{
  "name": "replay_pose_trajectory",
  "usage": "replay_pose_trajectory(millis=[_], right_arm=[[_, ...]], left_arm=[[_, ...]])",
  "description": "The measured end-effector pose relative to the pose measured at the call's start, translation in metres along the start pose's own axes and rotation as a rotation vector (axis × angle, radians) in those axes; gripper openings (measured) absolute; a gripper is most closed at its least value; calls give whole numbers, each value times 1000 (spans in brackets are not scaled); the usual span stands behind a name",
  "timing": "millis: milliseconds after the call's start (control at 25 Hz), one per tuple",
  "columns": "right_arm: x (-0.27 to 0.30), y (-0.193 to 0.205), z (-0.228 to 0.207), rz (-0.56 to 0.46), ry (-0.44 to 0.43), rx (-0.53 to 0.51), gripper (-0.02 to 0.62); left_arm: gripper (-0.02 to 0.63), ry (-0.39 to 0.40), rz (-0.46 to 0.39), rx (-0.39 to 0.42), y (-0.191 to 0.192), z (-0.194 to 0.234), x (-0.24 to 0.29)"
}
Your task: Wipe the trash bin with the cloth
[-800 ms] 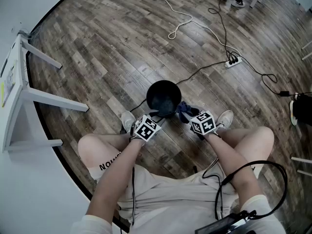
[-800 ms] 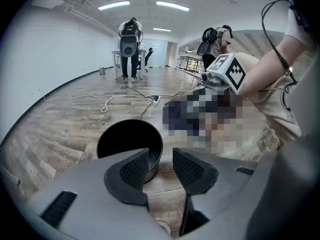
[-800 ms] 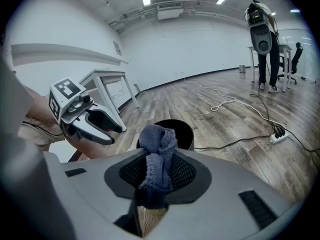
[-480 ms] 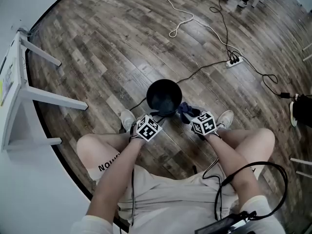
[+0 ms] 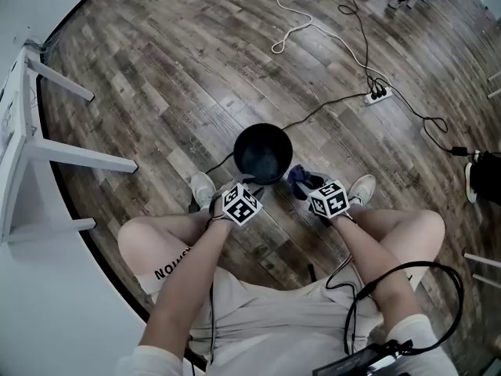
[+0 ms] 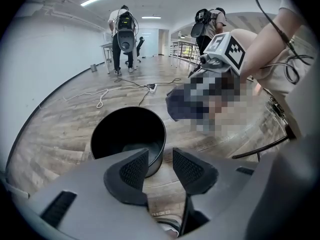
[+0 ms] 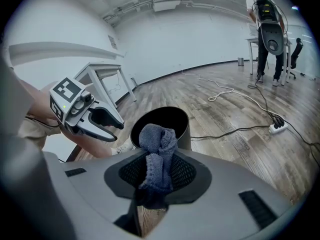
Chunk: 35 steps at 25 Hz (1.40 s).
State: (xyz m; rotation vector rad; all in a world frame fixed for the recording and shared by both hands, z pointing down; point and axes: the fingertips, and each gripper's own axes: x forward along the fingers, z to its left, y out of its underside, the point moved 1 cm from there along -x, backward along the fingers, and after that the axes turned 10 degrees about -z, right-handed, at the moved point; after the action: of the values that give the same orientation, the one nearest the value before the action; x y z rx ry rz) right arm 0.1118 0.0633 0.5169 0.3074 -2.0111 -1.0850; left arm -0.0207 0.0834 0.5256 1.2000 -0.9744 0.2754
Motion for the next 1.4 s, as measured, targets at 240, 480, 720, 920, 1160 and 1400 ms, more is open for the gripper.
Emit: replay_pose_trajectory(millis=[240,480,720,920,1160,1400], right_arm=[[4,12,-2,18,-4,10,103],[10,19,-4,31,-9,27,103],[17,23,1,35,-23,42,103],[24,30,3,56,-34,44,103],[31,38,9,72,-50,35,103],[37,43,20,81,-64,22,103]], left_arm=[[161,14,22,7,9,-2,12],[161,6,41,-16,20,1,18],[161,1,50,-2,19,-1,23],[161,-1,61,6,21,2,30],[161,1,113,91,32,3,42],[161,-27,142,209,40,9,52]])
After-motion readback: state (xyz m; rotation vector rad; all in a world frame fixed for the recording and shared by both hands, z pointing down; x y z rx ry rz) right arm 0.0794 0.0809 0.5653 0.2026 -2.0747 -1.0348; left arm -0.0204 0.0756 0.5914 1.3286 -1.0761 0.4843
